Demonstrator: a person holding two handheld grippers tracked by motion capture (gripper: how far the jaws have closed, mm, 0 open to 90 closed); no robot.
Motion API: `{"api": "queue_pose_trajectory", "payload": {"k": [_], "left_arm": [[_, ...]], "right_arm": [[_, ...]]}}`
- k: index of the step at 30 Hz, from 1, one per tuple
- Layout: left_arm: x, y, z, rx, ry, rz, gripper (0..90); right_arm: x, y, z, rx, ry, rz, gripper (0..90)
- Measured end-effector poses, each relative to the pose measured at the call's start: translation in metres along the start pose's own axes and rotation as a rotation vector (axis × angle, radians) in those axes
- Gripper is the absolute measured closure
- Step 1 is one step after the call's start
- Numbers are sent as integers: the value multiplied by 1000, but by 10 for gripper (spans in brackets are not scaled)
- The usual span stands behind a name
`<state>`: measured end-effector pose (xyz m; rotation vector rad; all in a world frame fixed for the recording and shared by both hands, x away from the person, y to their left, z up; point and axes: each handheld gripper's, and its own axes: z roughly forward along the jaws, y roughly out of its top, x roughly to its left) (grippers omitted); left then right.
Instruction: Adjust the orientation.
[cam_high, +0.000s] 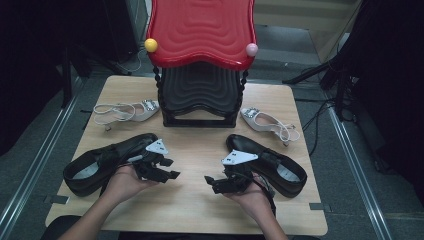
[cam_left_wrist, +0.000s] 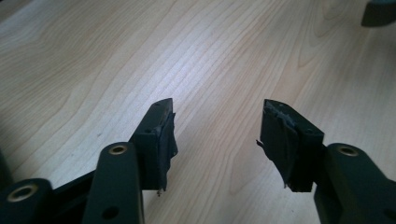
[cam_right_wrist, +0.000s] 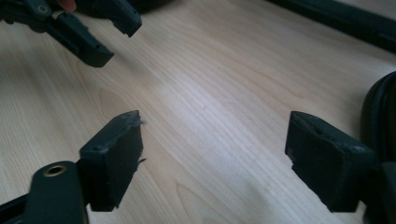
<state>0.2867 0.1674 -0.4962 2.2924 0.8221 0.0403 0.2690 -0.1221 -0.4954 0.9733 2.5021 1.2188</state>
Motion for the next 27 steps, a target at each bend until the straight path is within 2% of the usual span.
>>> {"api": "queue_pose_trajectory", "payload": {"k": [3,4,5,6,9,11,12,15,19,23,24,27], "left_arm": [[0,1,-1,9,-10,-1,401],[0,1,-2,20,-5,7,398],[0,1,-2,20,-5,7,405],[1,1,-4,25,-9,14,418],[1,1,-8,10,-16,21,442],[1,0,-9,9,-20,24,450],[1,0,-10,12,-14,24,457],[0,-1,-12,28,-2,37,464],[2,-1,-20,22,-13,30,466],[2,-1,-26,34,3,46,466],[1,-1,-31,28,7,51,465],[2,-2,-37,26,3,34,459]], "right_arm": [[-2,2,-2,-15,-6,-11,236],[-4,2,-4,-20,-23,-31,289],[-4,2,-4,-20,-23,-31,289],[-5,2,-5,-1,6,-33,355],[-6,3,-7,7,22,-23,403],[-7,3,-7,17,37,-20,403],[-9,4,-6,40,63,2,418],[-10,4,-4,65,75,11,438],[-8,4,-3,70,69,-18,463],[-8,3,-5,51,70,-27,475],[-9,2,-5,46,72,-48,478],[-9,2,-5,49,66,-62,483]]}}
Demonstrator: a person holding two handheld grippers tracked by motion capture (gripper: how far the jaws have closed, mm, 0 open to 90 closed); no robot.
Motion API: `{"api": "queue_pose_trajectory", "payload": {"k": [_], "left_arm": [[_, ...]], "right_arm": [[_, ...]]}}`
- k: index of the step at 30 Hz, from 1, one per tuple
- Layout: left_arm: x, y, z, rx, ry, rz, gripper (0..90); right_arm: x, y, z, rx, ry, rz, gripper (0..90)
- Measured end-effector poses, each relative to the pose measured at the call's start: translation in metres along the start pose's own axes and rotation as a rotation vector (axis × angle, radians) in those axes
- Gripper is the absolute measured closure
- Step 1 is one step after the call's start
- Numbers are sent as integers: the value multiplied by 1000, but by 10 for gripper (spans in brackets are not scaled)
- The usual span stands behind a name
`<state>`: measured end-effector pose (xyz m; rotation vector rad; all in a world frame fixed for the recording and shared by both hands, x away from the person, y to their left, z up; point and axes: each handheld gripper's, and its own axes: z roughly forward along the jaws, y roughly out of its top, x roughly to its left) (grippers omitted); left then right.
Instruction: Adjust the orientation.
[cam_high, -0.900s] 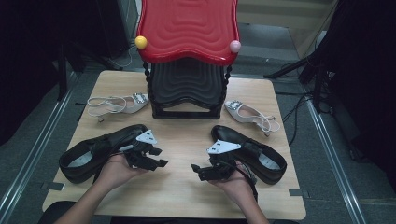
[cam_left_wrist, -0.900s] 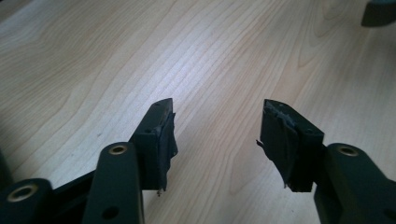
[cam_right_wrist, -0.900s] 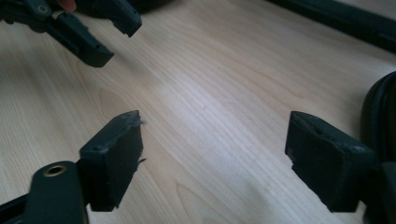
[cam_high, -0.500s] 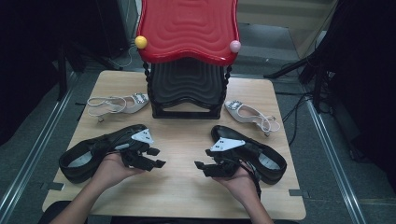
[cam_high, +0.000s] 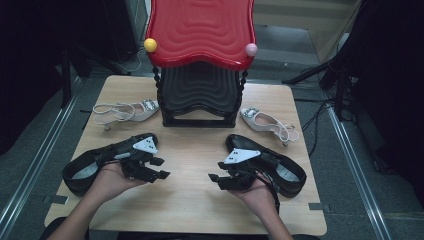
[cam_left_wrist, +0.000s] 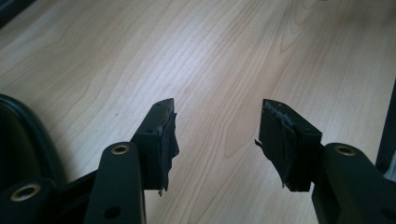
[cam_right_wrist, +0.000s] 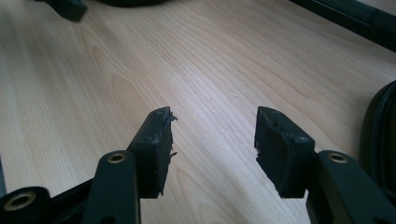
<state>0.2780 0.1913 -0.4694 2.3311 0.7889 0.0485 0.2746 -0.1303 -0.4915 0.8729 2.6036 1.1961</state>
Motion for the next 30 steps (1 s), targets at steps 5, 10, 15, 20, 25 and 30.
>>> {"api": "queue_pose_trajectory", "payload": {"k": [5,10,15,20,25,30], "left_arm": [[1,-4,-17,9,11,-12,464],[4,-8,-25,10,7,-22,457],[7,-14,-39,6,24,-31,465],[12,-18,-51,3,52,-43,474],[17,-24,-63,4,73,-53,478],[25,-30,-73,1,93,-79,479]], "right_arm": [[0,6,2,5,21,-3,484],[-1,7,4,8,31,-5,476],[-2,9,7,23,31,0,476],[-2,11,9,32,36,-4,475],[-2,11,11,30,43,-28,459],[-2,13,11,21,53,-14,460]]}}
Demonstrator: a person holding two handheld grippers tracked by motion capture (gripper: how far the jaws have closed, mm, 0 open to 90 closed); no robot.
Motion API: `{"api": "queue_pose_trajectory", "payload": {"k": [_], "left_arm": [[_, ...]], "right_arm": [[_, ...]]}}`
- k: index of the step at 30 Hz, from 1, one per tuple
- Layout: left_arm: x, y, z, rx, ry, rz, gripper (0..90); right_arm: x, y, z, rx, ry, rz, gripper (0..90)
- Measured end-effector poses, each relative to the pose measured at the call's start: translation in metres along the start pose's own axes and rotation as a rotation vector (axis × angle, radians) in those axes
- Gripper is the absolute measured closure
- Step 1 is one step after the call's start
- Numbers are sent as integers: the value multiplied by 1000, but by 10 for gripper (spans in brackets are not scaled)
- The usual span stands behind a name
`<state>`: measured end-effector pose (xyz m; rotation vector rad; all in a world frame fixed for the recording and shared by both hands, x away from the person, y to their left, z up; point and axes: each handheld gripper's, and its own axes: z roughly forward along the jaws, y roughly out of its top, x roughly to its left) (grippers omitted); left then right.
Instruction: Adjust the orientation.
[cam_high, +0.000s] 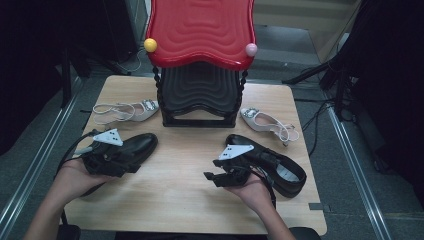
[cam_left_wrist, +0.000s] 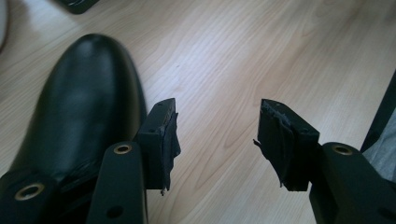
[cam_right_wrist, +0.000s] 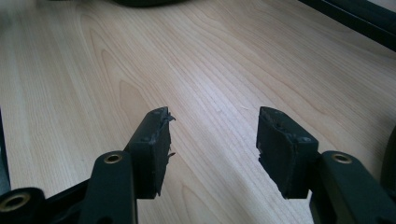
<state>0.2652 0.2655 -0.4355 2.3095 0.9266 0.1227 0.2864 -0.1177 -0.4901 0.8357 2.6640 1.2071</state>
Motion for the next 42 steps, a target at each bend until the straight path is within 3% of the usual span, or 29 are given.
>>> {"api": "queue_pose_trajectory", "payload": {"k": [7,14,18,27,29,33,38,42], "left_arm": [[12,-12,-20,-5,42,-37,488],[19,-24,-31,-7,57,-73,490],[26,-37,-43,-18,79,-113,492],[30,-57,-60,-13,99,-160,490],[33,-63,-59,1,108,-185,491],[35,-67,-53,3,105,-193,484],[41,-66,-28,8,92,-209,484],[39,-62,-16,-3,109,-199,526]], "right_arm": [[0,2,2,7,0,0,463],[-1,3,3,9,0,0,462],[-1,4,3,11,-2,0,462],[-3,5,3,6,-4,0,462],[-3,5,4,4,-3,-4,461],[-2,6,5,11,-2,0,460],[-2,6,6,13,-1,-8,460],[-2,6,7,17,-1,-5,460]]}}
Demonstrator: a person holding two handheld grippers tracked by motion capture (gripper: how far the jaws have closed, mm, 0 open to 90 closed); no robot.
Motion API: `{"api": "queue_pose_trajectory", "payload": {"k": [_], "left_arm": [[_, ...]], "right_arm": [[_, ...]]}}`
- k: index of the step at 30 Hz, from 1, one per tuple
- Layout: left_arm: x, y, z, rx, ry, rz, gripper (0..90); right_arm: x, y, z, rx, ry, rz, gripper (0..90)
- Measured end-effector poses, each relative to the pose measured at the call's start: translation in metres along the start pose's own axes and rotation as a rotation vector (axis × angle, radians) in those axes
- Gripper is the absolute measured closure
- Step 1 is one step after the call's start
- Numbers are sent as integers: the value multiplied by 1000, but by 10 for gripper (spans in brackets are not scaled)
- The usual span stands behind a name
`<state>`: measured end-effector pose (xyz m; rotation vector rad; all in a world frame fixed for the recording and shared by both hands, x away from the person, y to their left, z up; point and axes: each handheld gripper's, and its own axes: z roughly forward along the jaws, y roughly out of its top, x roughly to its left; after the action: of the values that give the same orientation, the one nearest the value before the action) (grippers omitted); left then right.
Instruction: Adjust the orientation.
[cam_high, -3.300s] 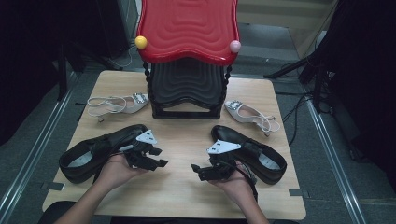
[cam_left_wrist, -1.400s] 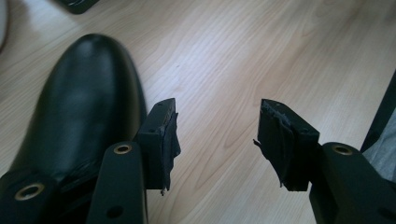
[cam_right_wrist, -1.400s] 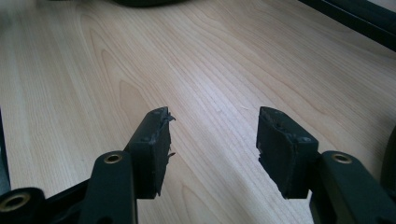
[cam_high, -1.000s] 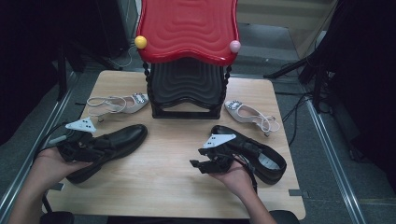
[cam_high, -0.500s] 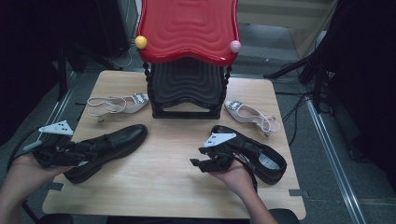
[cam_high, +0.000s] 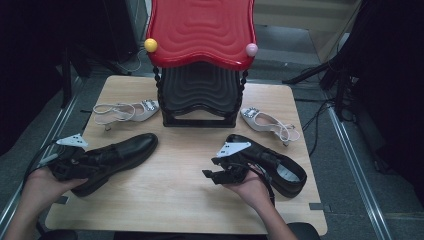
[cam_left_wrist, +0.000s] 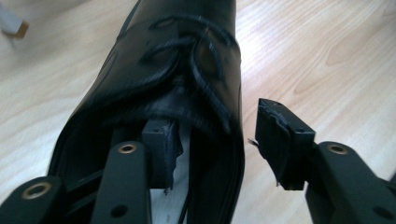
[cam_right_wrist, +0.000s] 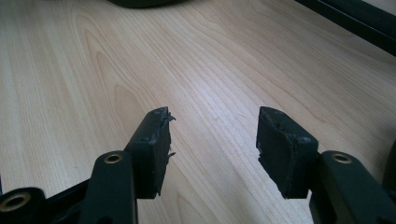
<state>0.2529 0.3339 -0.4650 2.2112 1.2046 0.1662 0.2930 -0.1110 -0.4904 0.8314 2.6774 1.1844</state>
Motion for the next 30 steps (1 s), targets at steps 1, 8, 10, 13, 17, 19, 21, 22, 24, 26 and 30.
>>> {"api": "queue_pose_trajectory", "payload": {"k": [1,8,10,13,17,19,21,22,24,26,30], "left_arm": [[0,0,2,-4,1,-7,559],[-1,5,13,4,-42,-14,740],[0,6,12,4,-53,-17,789],[-2,10,10,-8,-62,-37,814],[-7,16,5,-50,-76,-40,819],[-9,18,5,-52,-89,-47,820],[-14,23,5,-56,-91,-37,820],[-18,26,7,-54,-84,-25,819],[-28,35,12,-52,-91,-10,819],[-31,38,14,-52,-103,-12,819],[-42,52,25,-57,-126,3,818]], "right_arm": [[0,0,0,2,-2,-2,460],[0,0,3,9,2,-10,463],[1,0,3,9,1,-12,465],[0,0,2,5,3,-7,471],[0,0,1,4,1,-4,470],[1,0,1,4,0,-1,470],[1,0,0,4,-2,0,470],[1,0,0,3,-1,0,469],[1,-1,-1,3,-5,1,468],[1,-1,-1,2,-7,2,469],[-1,-3,-5,-9,-13,7,468]]}}
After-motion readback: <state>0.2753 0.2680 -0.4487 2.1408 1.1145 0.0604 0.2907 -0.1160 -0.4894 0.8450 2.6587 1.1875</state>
